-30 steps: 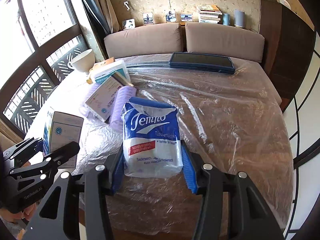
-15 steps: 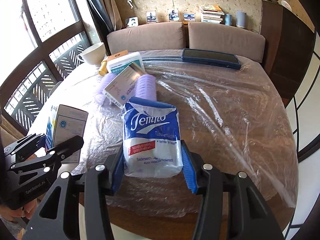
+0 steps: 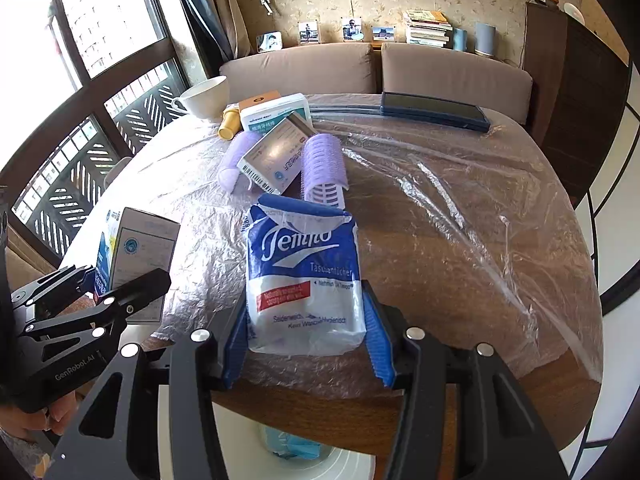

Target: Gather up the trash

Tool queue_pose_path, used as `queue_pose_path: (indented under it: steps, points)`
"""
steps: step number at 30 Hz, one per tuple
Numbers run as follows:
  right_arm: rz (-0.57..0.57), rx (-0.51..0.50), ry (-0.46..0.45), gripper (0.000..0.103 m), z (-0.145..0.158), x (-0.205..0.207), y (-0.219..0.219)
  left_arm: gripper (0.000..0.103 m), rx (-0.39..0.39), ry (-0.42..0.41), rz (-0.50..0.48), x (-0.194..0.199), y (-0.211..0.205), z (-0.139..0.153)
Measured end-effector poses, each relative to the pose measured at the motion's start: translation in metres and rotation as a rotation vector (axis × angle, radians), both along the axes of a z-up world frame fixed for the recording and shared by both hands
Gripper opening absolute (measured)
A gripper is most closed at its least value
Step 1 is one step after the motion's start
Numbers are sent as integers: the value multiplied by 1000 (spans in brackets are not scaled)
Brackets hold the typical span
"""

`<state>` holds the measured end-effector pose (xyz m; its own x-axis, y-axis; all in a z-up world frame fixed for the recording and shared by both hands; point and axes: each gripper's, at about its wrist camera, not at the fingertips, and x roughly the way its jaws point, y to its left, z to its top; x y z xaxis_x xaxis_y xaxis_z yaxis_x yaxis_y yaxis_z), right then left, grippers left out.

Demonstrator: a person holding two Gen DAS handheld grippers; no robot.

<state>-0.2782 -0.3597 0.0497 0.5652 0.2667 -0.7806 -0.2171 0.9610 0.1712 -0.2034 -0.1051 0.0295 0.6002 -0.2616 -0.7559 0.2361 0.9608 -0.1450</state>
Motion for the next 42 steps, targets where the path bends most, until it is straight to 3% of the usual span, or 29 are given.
queue_pose_path:
  steps: [19, 33, 42]
  points:
    - [-52, -1, -5, 49, 0, -47, 9, 48, -13, 14, -58, -34, 18, -6]
    - [51, 29, -11, 49, -2, -92, -4, 48, 6, 13, 26, -76, 1, -3]
    - [100, 38, 27, 49, -18, -127, -16, 48, 24, 40, 86, -113, -12, -13]
